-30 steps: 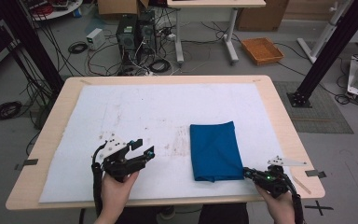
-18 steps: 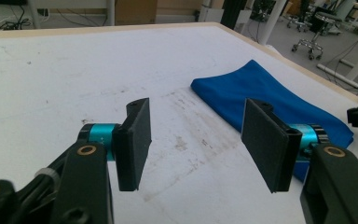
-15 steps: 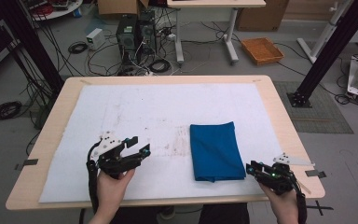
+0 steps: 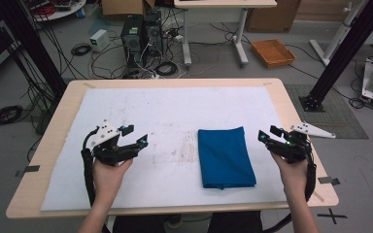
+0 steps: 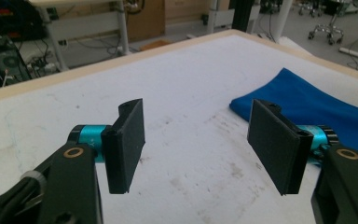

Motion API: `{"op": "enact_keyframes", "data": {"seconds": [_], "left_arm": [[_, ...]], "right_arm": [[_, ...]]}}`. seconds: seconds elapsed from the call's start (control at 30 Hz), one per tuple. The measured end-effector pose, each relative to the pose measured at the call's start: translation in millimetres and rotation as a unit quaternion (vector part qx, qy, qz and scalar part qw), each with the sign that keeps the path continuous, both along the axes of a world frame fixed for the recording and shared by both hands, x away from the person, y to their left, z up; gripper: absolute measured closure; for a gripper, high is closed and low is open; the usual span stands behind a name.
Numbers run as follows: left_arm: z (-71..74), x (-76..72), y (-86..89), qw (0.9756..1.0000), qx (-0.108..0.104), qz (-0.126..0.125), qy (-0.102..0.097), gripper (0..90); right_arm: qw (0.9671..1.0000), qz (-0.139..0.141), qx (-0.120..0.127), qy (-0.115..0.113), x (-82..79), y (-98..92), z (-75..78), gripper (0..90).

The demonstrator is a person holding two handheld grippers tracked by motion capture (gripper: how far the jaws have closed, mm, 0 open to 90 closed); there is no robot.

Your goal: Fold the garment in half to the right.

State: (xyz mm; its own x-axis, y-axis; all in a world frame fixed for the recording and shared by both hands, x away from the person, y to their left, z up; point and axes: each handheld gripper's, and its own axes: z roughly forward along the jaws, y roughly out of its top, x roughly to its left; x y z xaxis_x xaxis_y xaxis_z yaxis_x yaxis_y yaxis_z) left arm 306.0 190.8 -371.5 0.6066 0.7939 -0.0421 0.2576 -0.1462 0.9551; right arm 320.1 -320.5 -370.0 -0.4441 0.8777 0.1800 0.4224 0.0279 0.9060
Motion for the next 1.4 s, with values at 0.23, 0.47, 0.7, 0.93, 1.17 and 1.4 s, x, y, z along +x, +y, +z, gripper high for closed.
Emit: {"op": "enact_keyframes", "data": {"seconds": [0.23,0.47,0.7,0.93,1.17,1.4], "left_arm": [[-8.8,-4.0,12.9,0.9999,-0.003,-0.013,0.000,35.6],[-11.0,-4.4,23.4,0.9999,-0.013,-0.011,0.004,35.2],[-12.6,-4.5,25.9,0.9999,-0.007,-0.010,0.009,35.2],[-12.9,-5.2,26.3,0.9999,-0.009,-0.008,0.010,35.2],[-14.1,-5.0,25.9,0.9999,-0.005,-0.007,0.013,35.2],[-15.4,-4.3,25.1,0.9998,-0.004,-0.009,0.016,35.2]], "right_arm": [[0.9999,0.010,-0.009,0.002,3.4,5.8,-10.6,41.1],[0.9999,0.008,-0.010,0.004,1.7,-2.1,-12.9,39.5],[0.9999,0.006,-0.012,0.005,2.9,-2.0,-12.6,38.3],[0.9998,0.007,-0.015,0.006,4.3,-0.9,-15.1,38.3],[0.9998,0.006,-0.016,0.008,5.1,-1.6,-15.7,38.3],[0.9998,0.005,-0.016,0.010,5.8,-1.8,-17.1,37.9]]}}
